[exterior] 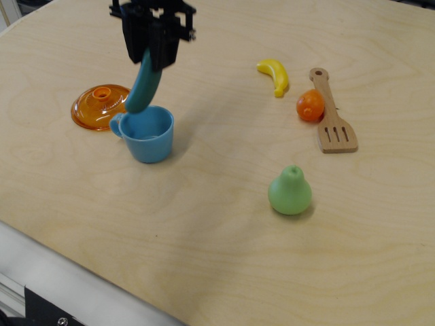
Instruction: Take cucumber out of cup
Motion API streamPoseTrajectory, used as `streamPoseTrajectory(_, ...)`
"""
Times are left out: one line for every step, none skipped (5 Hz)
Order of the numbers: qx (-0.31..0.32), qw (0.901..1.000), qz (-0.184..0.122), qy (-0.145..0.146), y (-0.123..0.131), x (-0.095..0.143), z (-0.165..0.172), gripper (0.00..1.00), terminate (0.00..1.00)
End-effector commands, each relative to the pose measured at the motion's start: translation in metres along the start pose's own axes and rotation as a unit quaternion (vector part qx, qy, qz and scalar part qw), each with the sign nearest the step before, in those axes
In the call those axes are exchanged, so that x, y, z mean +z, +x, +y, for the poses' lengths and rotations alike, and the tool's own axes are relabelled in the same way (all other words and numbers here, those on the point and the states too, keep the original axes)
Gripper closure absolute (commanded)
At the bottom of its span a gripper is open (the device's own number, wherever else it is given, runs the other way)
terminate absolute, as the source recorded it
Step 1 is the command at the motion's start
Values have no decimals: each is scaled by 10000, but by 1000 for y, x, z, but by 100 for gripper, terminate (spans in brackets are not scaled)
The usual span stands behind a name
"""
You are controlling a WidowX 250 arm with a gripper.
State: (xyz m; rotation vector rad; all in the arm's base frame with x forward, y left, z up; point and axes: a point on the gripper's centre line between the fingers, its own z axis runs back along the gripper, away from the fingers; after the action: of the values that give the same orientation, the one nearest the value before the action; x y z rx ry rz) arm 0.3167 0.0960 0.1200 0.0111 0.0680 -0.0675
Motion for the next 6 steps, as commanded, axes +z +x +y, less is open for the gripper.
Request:
streamPoseTrajectory(340,9987,-367,-63,47,15,22,100,0)
streamPoseTrajectory(505,9984,-214,-106,70,-1,30,100,0)
streamPoseTrajectory(646,9976,-123,-211,93,-22,36,100,0)
streamPoseTrajectory(699,9973,108,-200,111,-43,38,100,0)
streamPoseTrajectory(694,9971,216,-221,121,-56,36,100,0)
streamPoseTrajectory(680,9974,134,-177,122,-61,34,100,0)
